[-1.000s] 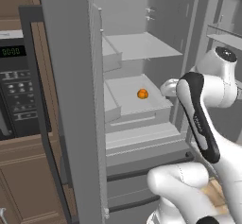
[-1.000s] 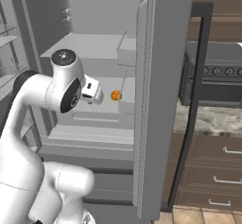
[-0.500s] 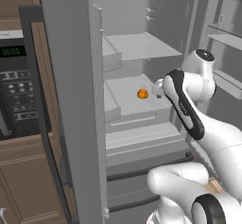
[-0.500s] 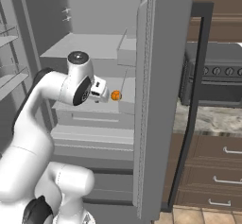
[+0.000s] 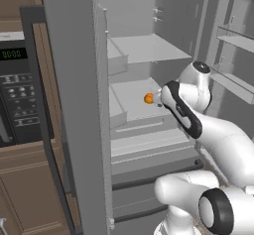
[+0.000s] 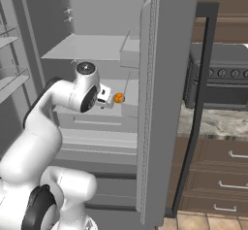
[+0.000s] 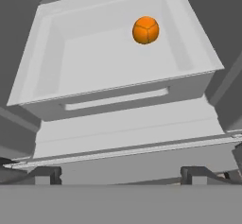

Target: Retrieve the kiwi and orange from the fridge and place them into the bowl on the dining table.

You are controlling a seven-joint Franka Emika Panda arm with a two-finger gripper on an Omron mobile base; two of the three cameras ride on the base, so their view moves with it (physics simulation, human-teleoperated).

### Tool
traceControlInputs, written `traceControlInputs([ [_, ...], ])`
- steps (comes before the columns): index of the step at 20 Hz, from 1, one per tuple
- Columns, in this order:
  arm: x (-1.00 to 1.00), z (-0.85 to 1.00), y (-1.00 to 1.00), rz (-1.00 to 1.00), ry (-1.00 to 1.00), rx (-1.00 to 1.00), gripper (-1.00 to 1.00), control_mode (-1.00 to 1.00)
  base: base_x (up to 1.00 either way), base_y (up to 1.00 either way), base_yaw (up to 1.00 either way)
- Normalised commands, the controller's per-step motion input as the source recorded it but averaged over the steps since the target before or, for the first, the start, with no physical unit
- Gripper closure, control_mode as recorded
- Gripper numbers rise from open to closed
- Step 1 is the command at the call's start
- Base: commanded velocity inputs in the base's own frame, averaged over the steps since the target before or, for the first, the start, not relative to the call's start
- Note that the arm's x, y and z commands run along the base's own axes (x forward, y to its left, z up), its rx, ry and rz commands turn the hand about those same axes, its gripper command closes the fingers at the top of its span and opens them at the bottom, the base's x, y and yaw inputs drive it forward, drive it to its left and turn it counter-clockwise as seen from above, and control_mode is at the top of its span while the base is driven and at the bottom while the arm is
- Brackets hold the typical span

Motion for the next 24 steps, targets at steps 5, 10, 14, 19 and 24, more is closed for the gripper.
traceControlInputs([
  [5, 0.11, -0.07, 0.0, -0.05, -0.03, -0.02, -1.0, -1.0, 0.0, 0.0, 0.0],
  [10, 0.0, 0.0, 0.0, -0.09, -0.08, -0.03, -1.0, -1.0, 0.0, 0.0, 0.0],
  [14, 0.0, 0.0, 0.0, -0.09, -0.12, -0.05, -1.0, -1.0, 0.0, 0.0, 0.0],
  [19, 0.1, 0.0, 0.0, -0.05, -0.04, -0.01, -1.0, -1.0, 0.0, 0.0, 0.0],
  [24, 0.3, -0.01, -0.02, -0.02, 0.0, 0.0, -1.0, -1.0, 0.0, 0.0, 0.0],
])
